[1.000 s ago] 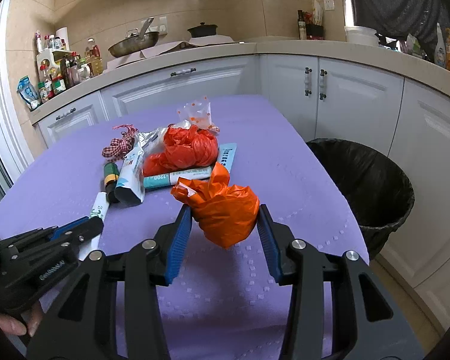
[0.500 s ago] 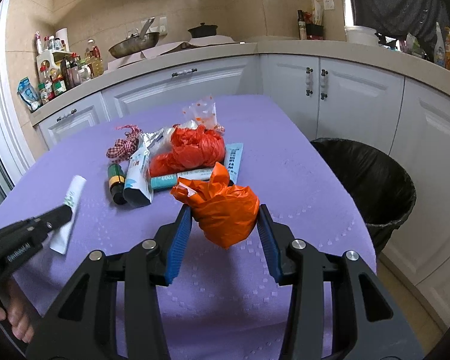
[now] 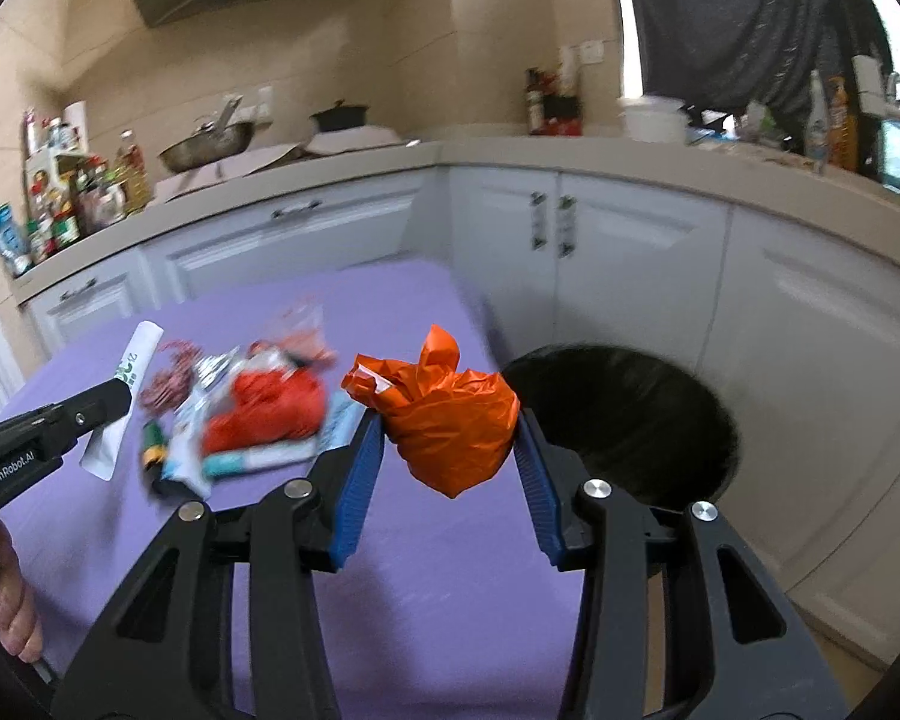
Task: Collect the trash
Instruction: 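Carry both items over the black bin and open both grippers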
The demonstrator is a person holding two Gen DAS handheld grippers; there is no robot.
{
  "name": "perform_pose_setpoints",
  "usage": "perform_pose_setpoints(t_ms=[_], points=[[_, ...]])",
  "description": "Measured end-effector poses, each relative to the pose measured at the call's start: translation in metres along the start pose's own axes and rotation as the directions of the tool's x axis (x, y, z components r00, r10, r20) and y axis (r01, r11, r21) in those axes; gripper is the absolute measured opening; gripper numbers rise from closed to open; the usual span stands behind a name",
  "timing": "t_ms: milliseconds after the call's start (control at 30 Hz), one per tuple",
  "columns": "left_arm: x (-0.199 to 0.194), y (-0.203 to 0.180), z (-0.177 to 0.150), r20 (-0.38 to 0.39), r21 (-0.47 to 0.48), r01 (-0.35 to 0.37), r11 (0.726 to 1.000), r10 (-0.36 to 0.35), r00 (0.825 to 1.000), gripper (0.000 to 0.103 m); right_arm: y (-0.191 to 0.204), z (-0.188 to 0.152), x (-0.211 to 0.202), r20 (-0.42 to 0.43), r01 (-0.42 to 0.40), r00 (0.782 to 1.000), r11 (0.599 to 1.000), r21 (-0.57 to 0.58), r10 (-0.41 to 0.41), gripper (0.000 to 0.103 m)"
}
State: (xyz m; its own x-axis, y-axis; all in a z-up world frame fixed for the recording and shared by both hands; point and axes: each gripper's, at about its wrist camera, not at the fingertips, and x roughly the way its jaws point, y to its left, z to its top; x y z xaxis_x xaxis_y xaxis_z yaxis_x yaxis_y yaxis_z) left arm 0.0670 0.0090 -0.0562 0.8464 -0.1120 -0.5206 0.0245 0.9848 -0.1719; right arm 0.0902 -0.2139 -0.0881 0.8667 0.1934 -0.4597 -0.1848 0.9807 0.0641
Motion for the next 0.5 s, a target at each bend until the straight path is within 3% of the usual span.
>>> perform_pose_setpoints(t_ms=[233,500], points=[[0.022,-0.048,0.028,0.04,0.085,0.079,0.993,-0.082,0.996,0.012,-0.04,0.024,0.003,0.053,0.079,0.995,0.997,0.024,-0.08,0.043],[0.059,-0.109,0.045,0.017,0.163,0.17,0.972,-0.175,0.984,0.012,-0.083,0.045,0.019,0.081,0.141,0.986,0.989,0.041,-0.144,0.043]])
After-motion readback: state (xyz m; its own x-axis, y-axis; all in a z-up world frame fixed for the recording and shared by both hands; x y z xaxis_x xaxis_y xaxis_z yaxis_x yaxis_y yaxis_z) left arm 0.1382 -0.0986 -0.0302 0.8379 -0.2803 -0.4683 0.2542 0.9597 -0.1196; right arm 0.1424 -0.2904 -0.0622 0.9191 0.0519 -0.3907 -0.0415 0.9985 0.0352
